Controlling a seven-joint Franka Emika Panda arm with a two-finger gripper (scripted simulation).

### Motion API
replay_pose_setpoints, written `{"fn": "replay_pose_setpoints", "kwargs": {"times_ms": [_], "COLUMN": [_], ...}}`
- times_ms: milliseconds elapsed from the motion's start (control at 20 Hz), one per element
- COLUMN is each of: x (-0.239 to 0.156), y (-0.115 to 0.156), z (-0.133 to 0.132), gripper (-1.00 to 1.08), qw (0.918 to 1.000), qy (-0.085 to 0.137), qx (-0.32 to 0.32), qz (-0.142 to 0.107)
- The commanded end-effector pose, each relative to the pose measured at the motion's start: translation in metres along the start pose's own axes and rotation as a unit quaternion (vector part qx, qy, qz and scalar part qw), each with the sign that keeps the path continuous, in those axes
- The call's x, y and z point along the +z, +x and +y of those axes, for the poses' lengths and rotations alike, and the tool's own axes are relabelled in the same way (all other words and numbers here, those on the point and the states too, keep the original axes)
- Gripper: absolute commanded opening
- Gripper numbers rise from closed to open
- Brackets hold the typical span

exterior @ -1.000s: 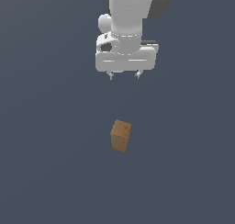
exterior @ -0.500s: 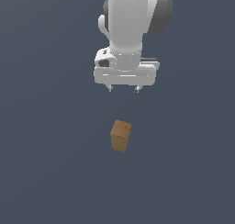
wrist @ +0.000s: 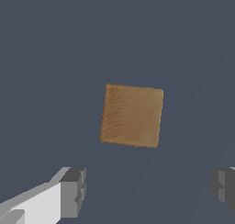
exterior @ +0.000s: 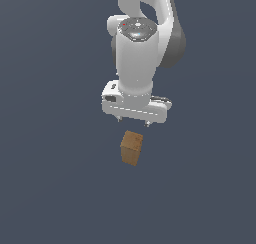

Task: Pick up the object and move it to a goal position.

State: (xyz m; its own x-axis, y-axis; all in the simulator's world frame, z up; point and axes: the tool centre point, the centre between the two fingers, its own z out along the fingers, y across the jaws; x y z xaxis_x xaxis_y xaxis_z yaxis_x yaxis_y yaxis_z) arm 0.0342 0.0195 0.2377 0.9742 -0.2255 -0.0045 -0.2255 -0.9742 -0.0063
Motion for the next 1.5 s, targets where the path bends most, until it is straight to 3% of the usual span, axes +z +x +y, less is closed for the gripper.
{"fn": "replay_pose_setpoints", "kwargs": {"times_ms": [0, 500, 900, 1450], "x": [0.013, 0.043, 0.05, 0.095], "y": [0.012, 0.035, 0.035, 0.035], "z": [-0.001, -0.004, -0.004, -0.003], "gripper": [1.0, 1.0, 1.0, 1.0], "qw": [0.9999, 0.9987, 0.9986, 0.9986], "qy": [-0.001, -0.003, -0.003, -0.003], "qx": [0.017, 0.052, 0.052, 0.054], "qz": [0.001, 0.002, 0.002, 0.002]}}
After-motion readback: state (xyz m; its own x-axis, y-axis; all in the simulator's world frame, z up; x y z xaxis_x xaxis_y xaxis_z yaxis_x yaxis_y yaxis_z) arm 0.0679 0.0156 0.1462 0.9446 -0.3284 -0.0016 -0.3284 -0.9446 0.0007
